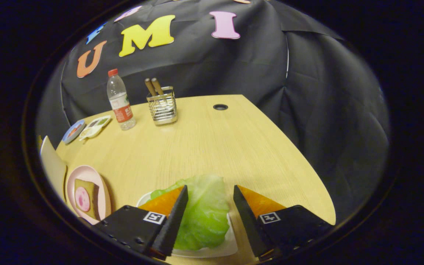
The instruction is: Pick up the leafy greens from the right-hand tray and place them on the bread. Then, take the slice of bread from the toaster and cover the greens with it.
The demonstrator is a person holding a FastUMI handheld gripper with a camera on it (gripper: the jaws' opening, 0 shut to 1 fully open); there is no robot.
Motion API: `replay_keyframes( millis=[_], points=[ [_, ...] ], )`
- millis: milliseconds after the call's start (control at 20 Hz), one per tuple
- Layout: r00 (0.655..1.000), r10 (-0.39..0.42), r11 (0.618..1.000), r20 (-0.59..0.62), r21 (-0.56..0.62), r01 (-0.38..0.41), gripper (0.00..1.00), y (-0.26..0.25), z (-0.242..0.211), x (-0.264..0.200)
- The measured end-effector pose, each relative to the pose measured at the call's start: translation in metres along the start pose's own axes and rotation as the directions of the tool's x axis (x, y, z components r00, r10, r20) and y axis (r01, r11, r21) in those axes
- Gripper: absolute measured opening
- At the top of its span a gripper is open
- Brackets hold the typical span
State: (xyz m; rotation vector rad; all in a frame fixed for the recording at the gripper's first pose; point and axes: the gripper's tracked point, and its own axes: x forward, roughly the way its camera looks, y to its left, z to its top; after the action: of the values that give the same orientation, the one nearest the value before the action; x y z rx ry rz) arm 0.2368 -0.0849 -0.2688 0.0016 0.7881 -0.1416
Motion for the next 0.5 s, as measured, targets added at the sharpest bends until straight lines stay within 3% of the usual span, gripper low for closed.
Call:
replay_keyframes(
  millis=[50, 200, 250, 400, 500],
  points=[
    [1.0, -0.001, 1.0, -0.014, -0.003, 0.001, 0.73, -0.001, -0.002, 0.0],
    [1.0, 0.0, 1.0, -0.007, -0.007, 0.0, 0.35, 0.0, -0.001, -0.003],
    [1.0, -0.005, 1.0, -0.006, -0.013, 0.005, 0.36, 0.0, -0.001, -0.002],
    [1.0, -0.013, 1.0, -0.008, -0.02, 0.012, 0.01, -0.001, -0.003, -0.01],
    [1.0, -0.022, 0.999, 0.016, -0.033, 0.023, 0.0, -0.002, -0.002, -0.023]
  ],
)
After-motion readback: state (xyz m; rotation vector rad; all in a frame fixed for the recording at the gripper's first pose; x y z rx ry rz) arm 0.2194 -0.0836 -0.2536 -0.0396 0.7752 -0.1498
